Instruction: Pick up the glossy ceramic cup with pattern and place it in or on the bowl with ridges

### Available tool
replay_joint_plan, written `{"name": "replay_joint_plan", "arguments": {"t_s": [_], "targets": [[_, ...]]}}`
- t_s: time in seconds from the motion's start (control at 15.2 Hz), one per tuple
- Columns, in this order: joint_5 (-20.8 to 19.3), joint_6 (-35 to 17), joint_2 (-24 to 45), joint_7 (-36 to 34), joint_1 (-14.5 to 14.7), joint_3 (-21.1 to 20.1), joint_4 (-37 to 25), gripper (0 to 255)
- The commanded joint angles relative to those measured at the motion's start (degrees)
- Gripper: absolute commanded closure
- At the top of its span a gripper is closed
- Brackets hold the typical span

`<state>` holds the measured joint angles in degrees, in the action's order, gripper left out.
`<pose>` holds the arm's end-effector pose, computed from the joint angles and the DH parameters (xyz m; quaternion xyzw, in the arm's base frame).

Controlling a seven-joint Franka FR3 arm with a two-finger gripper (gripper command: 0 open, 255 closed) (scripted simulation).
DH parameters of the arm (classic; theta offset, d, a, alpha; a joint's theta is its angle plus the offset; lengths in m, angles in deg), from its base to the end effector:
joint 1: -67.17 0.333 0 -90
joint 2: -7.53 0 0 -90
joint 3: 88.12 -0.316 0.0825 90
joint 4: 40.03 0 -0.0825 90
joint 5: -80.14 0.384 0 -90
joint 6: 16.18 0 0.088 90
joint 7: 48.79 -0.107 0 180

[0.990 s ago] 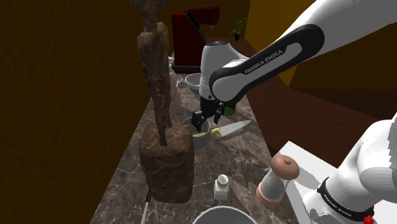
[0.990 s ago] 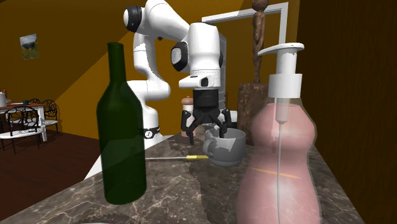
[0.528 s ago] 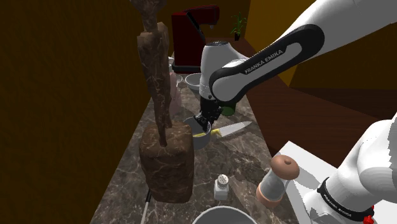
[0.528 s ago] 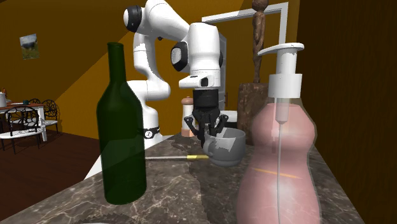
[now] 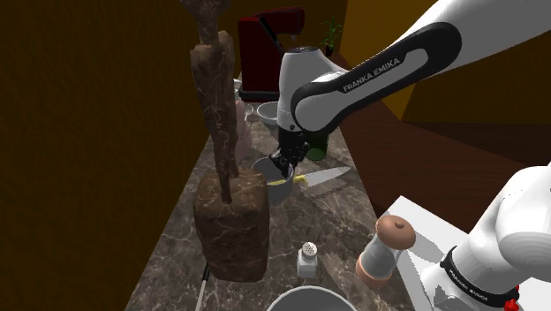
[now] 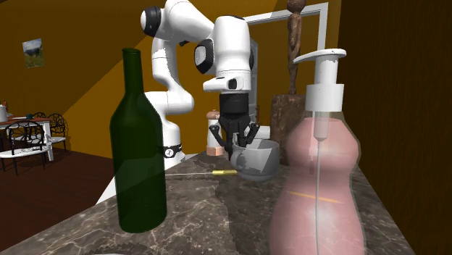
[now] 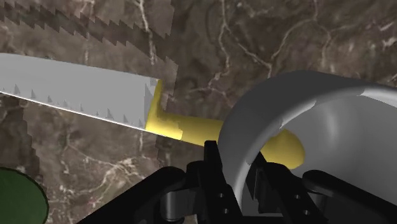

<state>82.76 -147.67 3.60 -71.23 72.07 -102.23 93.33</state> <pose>0.4737 0.1646 0.3689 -0.9988 0.0449 -0.0128 0.0145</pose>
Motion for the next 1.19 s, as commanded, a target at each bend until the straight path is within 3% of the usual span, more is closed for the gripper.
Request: {"name": "replay_joint_plan", "arguments": {"t_s": [0.0,1.12], "targets": [[0.2,1.6,-0.9,0.0,0.0,0.0,-0.8,255],[1.2,15.0,-6.3,0.7,0.0,0.6,-8.8,255]]}}
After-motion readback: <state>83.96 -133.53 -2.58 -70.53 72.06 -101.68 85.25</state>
